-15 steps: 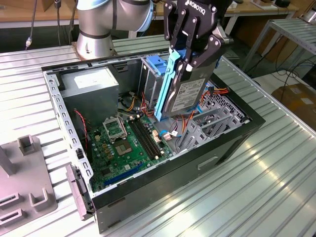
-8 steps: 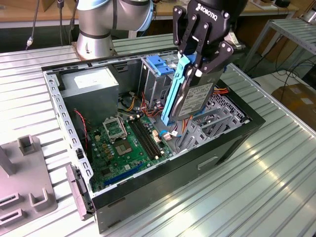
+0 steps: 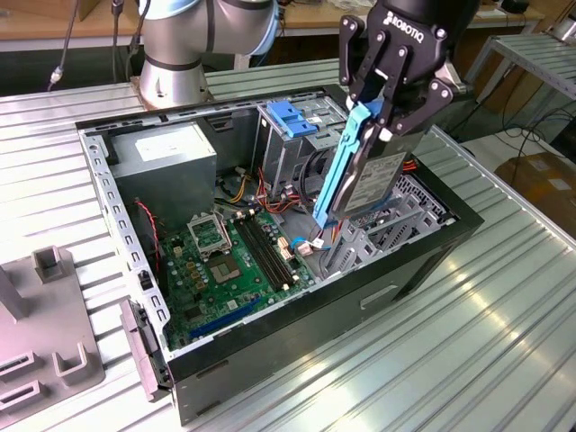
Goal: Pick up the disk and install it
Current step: 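Insert the disk into the insertion slot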
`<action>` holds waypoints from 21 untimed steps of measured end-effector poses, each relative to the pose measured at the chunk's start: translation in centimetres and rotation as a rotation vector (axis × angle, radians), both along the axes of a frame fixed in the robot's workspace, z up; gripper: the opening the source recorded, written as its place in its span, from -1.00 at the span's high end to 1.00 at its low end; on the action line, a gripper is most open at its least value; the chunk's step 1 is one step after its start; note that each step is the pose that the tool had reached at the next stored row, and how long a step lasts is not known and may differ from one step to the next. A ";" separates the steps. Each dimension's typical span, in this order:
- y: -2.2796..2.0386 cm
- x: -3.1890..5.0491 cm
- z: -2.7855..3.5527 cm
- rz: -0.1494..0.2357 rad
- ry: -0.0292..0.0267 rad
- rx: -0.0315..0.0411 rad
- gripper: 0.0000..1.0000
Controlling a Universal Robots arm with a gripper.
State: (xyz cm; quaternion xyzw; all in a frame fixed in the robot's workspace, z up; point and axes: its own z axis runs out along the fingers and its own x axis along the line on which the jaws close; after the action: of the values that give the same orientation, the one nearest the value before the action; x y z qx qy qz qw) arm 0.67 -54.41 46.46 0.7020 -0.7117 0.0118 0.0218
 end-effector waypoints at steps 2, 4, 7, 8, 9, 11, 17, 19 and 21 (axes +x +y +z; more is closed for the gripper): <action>-0.09 0.68 -0.01 0.000 0.0000 0.0000 0.25; -0.19 1.33 -0.03 0.000 0.0000 0.0001 0.25; -0.44 2.20 -0.08 0.000 0.0000 0.0000 0.25; -0.50 2.45 -0.09 0.000 0.0000 0.0000 0.25; -0.62 3.04 -0.12 0.000 -0.0001 0.0001 0.25; -0.68 3.51 -0.14 0.000 0.0000 0.0000 0.25; -0.70 3.94 -0.18 0.000 -0.0204 -0.0002 0.25; -0.71 4.06 -0.30 -0.009 -0.0249 0.0000 0.25; -0.72 4.24 -0.45 -0.030 -0.0248 -0.0004 0.25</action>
State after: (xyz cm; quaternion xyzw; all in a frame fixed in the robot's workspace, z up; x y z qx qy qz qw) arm 4.91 -55.13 46.01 0.6912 -0.7222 0.0204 0.0133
